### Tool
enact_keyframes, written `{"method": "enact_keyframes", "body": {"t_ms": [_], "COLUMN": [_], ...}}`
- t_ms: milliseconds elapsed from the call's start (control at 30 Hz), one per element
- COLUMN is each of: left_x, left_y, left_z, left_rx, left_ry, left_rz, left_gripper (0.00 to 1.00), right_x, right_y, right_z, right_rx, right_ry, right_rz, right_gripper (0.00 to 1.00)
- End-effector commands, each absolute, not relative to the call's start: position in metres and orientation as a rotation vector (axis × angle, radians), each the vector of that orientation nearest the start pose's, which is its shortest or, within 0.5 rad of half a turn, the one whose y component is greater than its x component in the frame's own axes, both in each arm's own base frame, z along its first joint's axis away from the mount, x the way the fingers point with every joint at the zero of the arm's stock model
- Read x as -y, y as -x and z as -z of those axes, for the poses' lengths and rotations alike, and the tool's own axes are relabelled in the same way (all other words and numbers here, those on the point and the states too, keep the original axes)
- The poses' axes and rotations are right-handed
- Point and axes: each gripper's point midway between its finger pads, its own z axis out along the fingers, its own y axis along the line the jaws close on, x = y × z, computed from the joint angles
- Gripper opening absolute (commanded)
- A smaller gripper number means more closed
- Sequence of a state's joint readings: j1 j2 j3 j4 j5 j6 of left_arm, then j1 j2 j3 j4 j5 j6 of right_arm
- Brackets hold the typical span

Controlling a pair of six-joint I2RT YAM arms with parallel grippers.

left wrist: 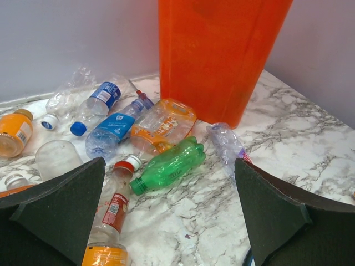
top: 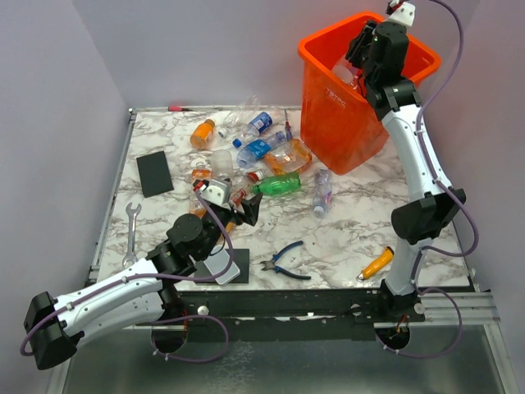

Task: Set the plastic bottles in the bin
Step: Place the plastic bottle in the trash bin, then pick up the plastic bottle at the center of the board.

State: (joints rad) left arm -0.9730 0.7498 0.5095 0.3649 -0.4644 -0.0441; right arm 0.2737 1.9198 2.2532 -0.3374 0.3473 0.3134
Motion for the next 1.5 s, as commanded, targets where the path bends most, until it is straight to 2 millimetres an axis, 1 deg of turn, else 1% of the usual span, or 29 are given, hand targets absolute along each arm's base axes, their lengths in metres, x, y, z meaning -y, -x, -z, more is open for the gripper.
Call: {"method": "enact_keyframes", "body": {"t_ms": [0, 100, 133, 167, 200, 267, 333, 367, 433, 500, 600, 700, 767, 800, 833, 867, 900, 933, 1000, 1033, 1067, 1133, 1233, 1300, 1367, 1467], "left_x": [0.222, 0.223, 0.224, 0.225, 0.226, 0.227, 0.227, 0.227, 0.228, 0.228, 0.230, 0.231, 0.231, 0.231, 0.231, 0.231, 0.231, 0.230, 0.229, 0.227, 0.225, 0.221, 0.218, 0.219, 0.220, 0.220], "left_y": [-0.238, -0.238, -0.237, -0.237, -0.237, -0.236, -0.236, -0.236, -0.237, -0.237, -0.237, -0.238, -0.239, -0.240, -0.241, -0.242, -0.243, -0.244, -0.245, -0.247, -0.248, -0.251, -0.254, -0.255, -0.255, -0.256], "left_z": [-0.280, -0.279, -0.278, -0.278, -0.278, -0.278, -0.278, -0.278, -0.277, -0.276, -0.273, -0.271, -0.269, -0.268, -0.267, -0.266, -0.265, -0.264, -0.260, -0.260, -0.259, -0.258, -0.256, -0.253, -0.251, -0.250], "left_rx": [-1.440, -1.443, -1.444, -1.445, -1.444, -1.443, -1.443, -1.443, -1.447, -1.450, -1.456, -1.462, -1.471, -1.475, -1.479, -1.483, -1.487, -1.492, -1.502, -1.504, -1.508, -1.515, -1.524, -1.534, -1.545, -1.554], "left_ry": [-0.320, -0.327, -0.330, -0.333, -0.335, -0.342, -0.344, -0.344, -0.345, -0.348, -0.353, -0.354, -0.352, -0.352, -0.350, -0.347, -0.342, -0.338, -0.330, -0.320, -0.310, -0.284, -0.270, -0.281, -0.293, -0.297], "left_rz": [0.518, 0.519, 0.521, 0.524, 0.527, 0.532, 0.534, 0.533, 0.531, 0.530, 0.528, 0.526, 0.520, 0.516, 0.511, 0.507, 0.500, 0.494, 0.479, 0.470, 0.458, 0.436, 0.411, 0.399, 0.387, 0.378], "left_gripper": [0.99, 0.99, 0.99, 0.99, 0.99, 0.99, 0.99, 0.99, 0.99, 0.99, 0.99, 0.99, 0.99, 0.99, 0.99, 0.99, 0.99, 0.99, 0.99, 0.99, 0.99, 0.99, 0.99, 0.99, 0.99, 0.99], "right_x": [-0.114, -0.114, -0.114, -0.114, -0.113, -0.114, -0.113, -0.113, -0.111, -0.109, -0.109, -0.113, -0.121, -0.126, -0.130, -0.137, -0.145, -0.153, -0.167, -0.177, -0.182, -0.191, -0.188, -0.180, -0.171, -0.159], "right_y": [-0.559, -0.559, -0.558, -0.558, -0.558, -0.557, -0.555, -0.553, -0.550, -0.545, -0.533, -0.512, -0.494, -0.481, -0.464, -0.452, -0.435, -0.420, -0.389, -0.375, -0.358, -0.333, -0.310, -0.299, -0.287, -0.274], "right_z": [-0.414, -0.405, -0.403, -0.401, -0.400, -0.400, -0.405, -0.410, -0.422, -0.438, -0.467, -0.499, -0.521, -0.533, -0.548, -0.553, -0.560, -0.562, -0.557, -0.547, -0.539, -0.507, -0.434, -0.381, -0.333, -0.275], "right_rx": [-1.702, -1.733, -1.740, -1.748, -1.752, -1.753, -1.742, -1.735, -1.717, -1.687, -1.628, -1.568, -1.526, -1.502, -1.469, -1.458, -1.439, -1.428, -1.414, -1.422, -1.423, -1.466, -1.584, -1.670, -1.748, -1.843], "right_ry": [-0.278, -0.271, -0.267, -0.264, -0.261, -0.255, -0.261, -0.267, -0.281, -0.291, -0.307, -0.301, -0.278, -0.260, -0.236, -0.207, -0.170, -0.131, -0.060, -0.018, 0.012, 0.044, 0.009, -0.043, -0.096, -0.184], "right_rz": [-0.180, -0.169, -0.167, -0.166, -0.165, -0.169, -0.176, -0.178, -0.182, -0.195, -0.245, -0.333, -0.411, -0.446, -0.483, -0.514, -0.555, -0.593, -0.666, -0.712, -0.750, -0.813, -0.857, -0.842, -0.822, -0.796], "right_gripper": [0.01, 0.03, 0.05, 0.09, 0.16, 0.45, 0.65, 0.71, 0.78, 0.82, 0.84, 0.84, 0.84, 0.83, 0.83, 0.82, 0.82, 0.82, 0.81, 0.81, 0.81, 0.81, 0.80, 0.80, 0.80, 0.80]}}
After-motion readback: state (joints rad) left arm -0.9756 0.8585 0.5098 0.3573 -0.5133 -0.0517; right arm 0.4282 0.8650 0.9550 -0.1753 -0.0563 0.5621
